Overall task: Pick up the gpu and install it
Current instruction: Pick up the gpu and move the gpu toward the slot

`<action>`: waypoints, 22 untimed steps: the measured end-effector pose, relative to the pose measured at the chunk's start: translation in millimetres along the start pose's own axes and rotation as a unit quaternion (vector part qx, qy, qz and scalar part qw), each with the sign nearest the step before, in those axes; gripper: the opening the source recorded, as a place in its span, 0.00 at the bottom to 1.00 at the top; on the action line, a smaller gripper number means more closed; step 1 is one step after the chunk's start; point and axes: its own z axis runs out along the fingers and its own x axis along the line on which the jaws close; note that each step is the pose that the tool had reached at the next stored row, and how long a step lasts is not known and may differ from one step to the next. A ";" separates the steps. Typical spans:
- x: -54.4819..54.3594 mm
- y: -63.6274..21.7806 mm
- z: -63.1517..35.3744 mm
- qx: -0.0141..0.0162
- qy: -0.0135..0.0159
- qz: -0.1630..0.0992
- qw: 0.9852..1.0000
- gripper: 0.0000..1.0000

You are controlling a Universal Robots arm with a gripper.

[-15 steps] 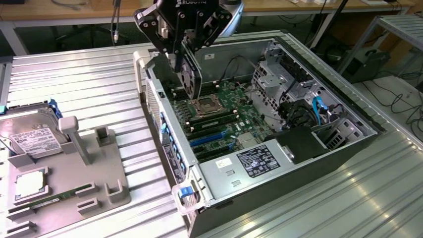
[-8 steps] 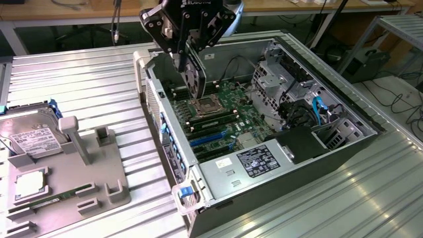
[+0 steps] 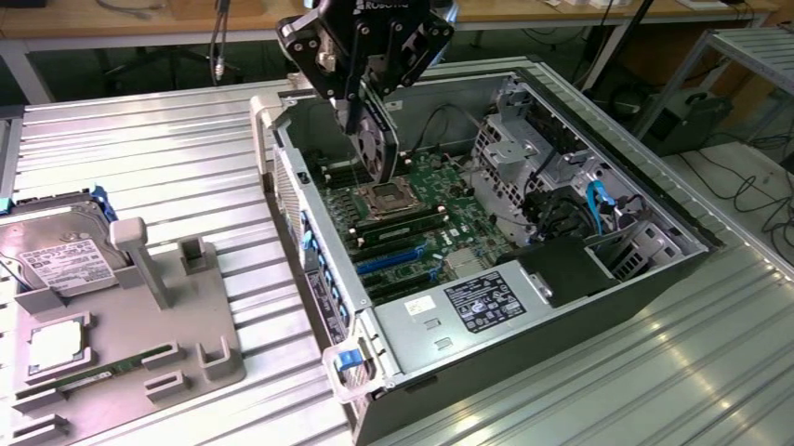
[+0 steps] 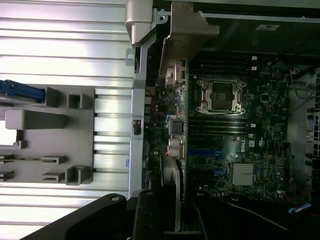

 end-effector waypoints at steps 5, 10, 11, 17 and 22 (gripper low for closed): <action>-5.5 -0.2 0.4 0.000 0.000 0.000 1.000 0.28; -10.1 -0.4 0.7 0.000 0.000 0.000 1.000 0.28; -11.0 -0.5 0.7 0.000 0.000 0.000 1.000 0.28; -16.4 -0.7 1.2 0.000 0.000 0.000 1.000 0.28; -21.3 -0.9 1.4 0.000 0.000 0.000 1.000 0.28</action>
